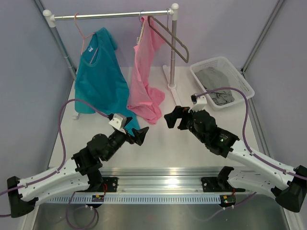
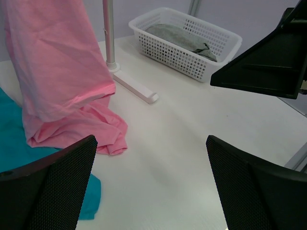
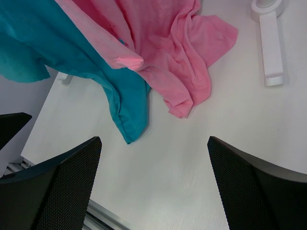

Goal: Remove the t-shirt from the hanger

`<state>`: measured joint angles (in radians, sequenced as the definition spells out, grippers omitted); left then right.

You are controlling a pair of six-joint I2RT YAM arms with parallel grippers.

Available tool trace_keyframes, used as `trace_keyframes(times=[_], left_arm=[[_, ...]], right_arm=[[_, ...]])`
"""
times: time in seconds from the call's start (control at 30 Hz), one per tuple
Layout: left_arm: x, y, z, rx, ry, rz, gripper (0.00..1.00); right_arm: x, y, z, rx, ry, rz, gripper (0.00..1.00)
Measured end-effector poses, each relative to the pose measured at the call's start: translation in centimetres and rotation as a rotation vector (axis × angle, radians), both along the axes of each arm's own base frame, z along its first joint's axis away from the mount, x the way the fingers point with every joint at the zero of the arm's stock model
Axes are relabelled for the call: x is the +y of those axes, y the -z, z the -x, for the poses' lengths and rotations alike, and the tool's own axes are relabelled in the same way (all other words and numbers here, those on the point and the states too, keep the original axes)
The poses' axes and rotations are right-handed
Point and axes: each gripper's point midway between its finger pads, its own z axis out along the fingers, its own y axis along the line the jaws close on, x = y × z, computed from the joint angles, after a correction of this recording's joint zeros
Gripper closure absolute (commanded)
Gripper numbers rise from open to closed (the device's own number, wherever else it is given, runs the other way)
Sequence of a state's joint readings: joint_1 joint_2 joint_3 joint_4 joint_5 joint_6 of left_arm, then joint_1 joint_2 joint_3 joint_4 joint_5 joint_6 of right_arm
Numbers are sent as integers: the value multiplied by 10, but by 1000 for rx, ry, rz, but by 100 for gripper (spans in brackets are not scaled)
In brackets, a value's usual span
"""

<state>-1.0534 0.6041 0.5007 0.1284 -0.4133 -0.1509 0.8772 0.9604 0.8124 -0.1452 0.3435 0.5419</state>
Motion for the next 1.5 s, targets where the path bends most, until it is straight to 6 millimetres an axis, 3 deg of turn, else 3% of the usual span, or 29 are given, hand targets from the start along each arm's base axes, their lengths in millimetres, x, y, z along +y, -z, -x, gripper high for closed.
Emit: trace_keyframes(times=[0.23, 0.37, 0.43, 0.57, 0.7, 0.8, 0.93, 1.07, 1.23, 1.3, 1.4, 1.5], left_arm=[[-4, -2, 1, 6, 14, -2, 1], [-2, -22, -8, 9, -38, -29, 1], [-3, -52, -14, -9, -59, -25, 3], [0, -142, -21, -96, -101, 40, 5], [11, -220, -39, -177, -207, 42, 9], [12, -244, -65, -194, -275, 7, 17], [3, -240, -107, -158, -319, -109, 18], [-12, -221, -138, -102, -319, -214, 22], [-17, -190, -161, -50, -319, -319, 38], [-18, -185, -172, -42, -326, -339, 38], [-20, -176, -187, -31, -335, -369, 49], [-22, -169, -198, -27, -343, -407, 53]], right_arm=[[0, 0, 1, 0, -4, -2, 1], [0, -2, 1, -2, -3, -3, 0], [-1, -2, 1, -4, -2, -5, 0], [-1, -4, 2, -14, -9, -1, 0], [0, -5, 4, -22, -28, 6, 1], [3, -3, 5, -16, -49, 11, 1], [9, 8, 7, 11, -75, 34, 1], [14, 17, 9, 41, -107, 57, 1], [18, 14, 11, 43, -128, 50, 1], [19, 14, 11, 43, -132, 48, 0], [19, 12, 12, 42, -136, 46, 1], [21, 11, 14, 43, -148, 41, 0]])
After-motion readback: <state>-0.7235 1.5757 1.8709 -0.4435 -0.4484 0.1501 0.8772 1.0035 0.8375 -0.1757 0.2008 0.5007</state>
